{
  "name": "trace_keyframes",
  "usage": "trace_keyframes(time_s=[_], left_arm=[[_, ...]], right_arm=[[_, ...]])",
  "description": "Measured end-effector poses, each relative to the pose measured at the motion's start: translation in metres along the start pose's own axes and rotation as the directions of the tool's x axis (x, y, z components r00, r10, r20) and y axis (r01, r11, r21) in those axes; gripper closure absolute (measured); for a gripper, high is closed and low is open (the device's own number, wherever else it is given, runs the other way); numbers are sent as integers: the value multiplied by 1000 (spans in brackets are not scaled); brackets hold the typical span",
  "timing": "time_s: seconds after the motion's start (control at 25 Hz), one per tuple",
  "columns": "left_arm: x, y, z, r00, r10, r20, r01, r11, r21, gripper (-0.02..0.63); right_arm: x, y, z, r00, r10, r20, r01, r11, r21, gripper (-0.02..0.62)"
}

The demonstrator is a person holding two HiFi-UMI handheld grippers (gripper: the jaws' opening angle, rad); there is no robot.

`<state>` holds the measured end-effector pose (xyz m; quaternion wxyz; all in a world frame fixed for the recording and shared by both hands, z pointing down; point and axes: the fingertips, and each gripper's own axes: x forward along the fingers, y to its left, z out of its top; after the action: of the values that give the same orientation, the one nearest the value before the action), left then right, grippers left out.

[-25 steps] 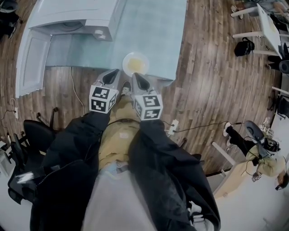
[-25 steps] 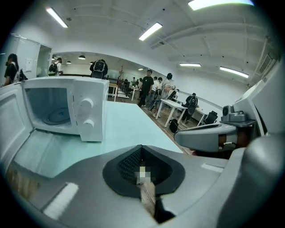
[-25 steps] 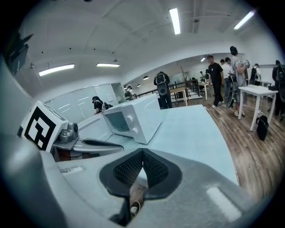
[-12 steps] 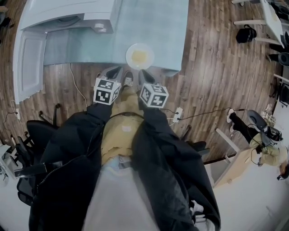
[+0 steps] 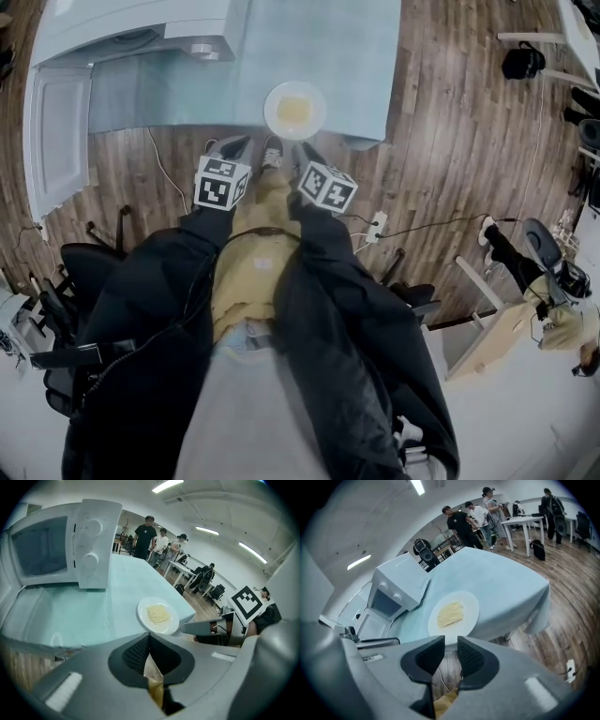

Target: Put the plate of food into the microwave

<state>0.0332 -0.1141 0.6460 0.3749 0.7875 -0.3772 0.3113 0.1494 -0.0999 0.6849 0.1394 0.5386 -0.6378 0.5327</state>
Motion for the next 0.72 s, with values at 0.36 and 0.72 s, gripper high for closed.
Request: trace_keyframes(time_s=[0.36, 0.72], left_arm=[[1, 6, -8, 999, 23, -23, -23, 1000, -15, 609], [5, 9, -13, 998, 39, -42, -40, 999, -22, 609]], right_arm=[[16, -13, -5, 999, 36, 15, -38, 984, 172, 489], [31, -20, 2, 995, 95, 42, -103, 945, 309, 488]])
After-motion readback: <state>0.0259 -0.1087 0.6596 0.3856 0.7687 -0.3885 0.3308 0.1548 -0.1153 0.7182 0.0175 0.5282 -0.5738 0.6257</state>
